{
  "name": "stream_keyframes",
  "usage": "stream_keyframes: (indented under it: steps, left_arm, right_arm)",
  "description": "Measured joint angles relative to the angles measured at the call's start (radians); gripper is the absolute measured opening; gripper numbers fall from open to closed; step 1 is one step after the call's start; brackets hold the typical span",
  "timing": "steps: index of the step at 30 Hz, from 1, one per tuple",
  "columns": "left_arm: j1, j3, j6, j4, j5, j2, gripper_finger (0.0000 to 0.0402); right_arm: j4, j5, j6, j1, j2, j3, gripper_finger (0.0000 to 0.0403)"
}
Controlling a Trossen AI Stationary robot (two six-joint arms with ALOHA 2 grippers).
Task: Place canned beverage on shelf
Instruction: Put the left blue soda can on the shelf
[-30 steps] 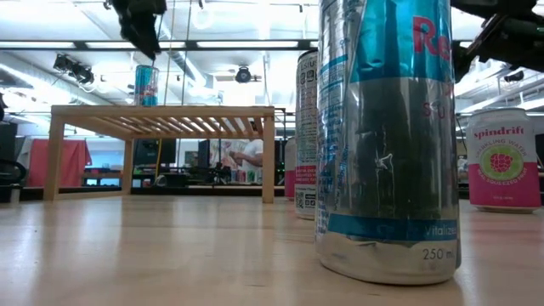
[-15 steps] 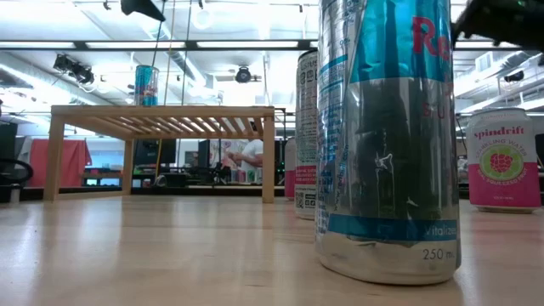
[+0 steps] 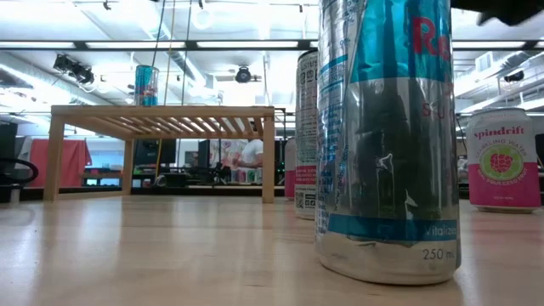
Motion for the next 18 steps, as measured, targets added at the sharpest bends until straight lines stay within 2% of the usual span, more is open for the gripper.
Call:
stream_keyframes:
  steps: [9,12,16,18]
  left_arm:
    - [-0.002,0.0,0.013,0.0,-0.044,-0.041,0.0302]
    - [-0.002,0.0,0.018,-0.007,-0.054,-0.042,0.0302]
    - [-0.002,0.0,0.012,-0.016,-0.059,-0.041,0.0302]
    - [-0.002,0.0,0.014,-0.014,-0.108,-0.039,0.0302]
  right_arm:
    - [0.007,-0.006,-0.086,-0.046,0.374,0.309,0.0288]
    - [0.011,-0.058,-0.102,-0.072,0.456,0.398,0.0288]
    - [0.006,-0.077,-0.101,-0.109,0.541,0.477,0.0288]
    - [0.005,-0.078,-0.097,-0.126,0.569,0.498,0.0288]
